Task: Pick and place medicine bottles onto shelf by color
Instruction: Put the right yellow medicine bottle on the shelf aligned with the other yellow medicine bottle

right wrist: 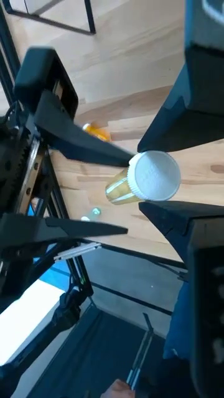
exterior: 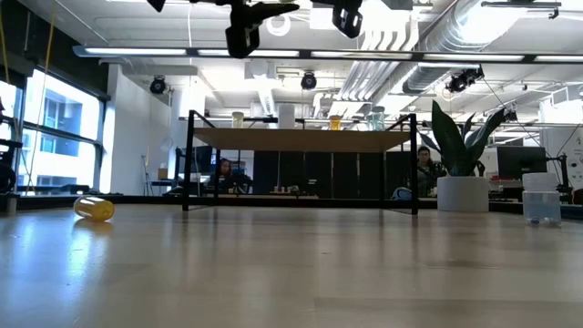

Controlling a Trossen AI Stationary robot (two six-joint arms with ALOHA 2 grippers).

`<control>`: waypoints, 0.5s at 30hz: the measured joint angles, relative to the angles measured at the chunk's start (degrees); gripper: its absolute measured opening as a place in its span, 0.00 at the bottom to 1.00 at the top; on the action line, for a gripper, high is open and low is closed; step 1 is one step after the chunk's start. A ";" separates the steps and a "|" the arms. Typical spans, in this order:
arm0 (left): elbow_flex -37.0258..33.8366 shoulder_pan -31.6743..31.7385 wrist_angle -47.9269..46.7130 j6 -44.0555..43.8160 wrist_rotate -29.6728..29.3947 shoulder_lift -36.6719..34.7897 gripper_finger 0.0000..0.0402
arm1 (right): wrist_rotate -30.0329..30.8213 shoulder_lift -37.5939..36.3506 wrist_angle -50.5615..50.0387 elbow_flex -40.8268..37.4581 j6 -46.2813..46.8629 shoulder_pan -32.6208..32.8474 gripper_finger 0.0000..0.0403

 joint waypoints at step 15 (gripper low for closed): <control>0.00 0.09 -0.15 1.04 2.20 0.00 0.31 | 0.14 0.00 0.09 0.00 0.04 0.04 0.26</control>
